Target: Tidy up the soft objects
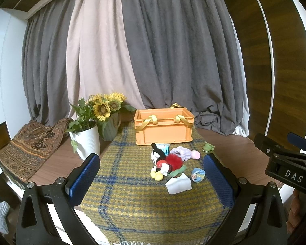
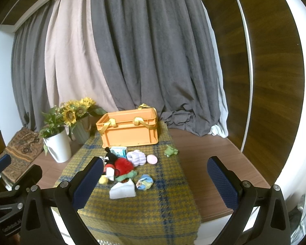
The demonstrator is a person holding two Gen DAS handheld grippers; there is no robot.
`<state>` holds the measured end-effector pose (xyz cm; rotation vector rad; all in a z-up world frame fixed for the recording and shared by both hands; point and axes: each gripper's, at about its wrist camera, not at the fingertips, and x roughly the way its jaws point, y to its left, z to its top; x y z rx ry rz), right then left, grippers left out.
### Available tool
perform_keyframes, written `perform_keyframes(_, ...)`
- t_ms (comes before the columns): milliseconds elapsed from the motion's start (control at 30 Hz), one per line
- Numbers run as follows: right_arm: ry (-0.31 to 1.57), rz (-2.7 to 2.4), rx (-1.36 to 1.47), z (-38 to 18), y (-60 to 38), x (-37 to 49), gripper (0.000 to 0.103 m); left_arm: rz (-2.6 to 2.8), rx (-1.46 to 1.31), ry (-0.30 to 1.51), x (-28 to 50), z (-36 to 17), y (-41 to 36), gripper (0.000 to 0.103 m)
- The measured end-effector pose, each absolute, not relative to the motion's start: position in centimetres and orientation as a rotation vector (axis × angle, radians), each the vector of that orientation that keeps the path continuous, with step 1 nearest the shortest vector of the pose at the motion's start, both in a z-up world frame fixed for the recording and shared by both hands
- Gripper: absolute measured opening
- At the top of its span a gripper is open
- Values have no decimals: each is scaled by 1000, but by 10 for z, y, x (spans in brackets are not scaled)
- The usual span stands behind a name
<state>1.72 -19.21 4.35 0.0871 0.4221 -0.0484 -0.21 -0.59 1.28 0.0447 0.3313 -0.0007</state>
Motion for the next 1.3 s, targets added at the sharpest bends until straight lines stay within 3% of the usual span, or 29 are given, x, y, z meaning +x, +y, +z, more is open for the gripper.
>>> perform_keyframes(867,433,-41,87,41,-191,20,103,-4,41,340,-1,8,-10,103)
perform_keyframes(1300,508,-6,71,3,-196,63,103,-68,51,448,47,-37,-23,103)
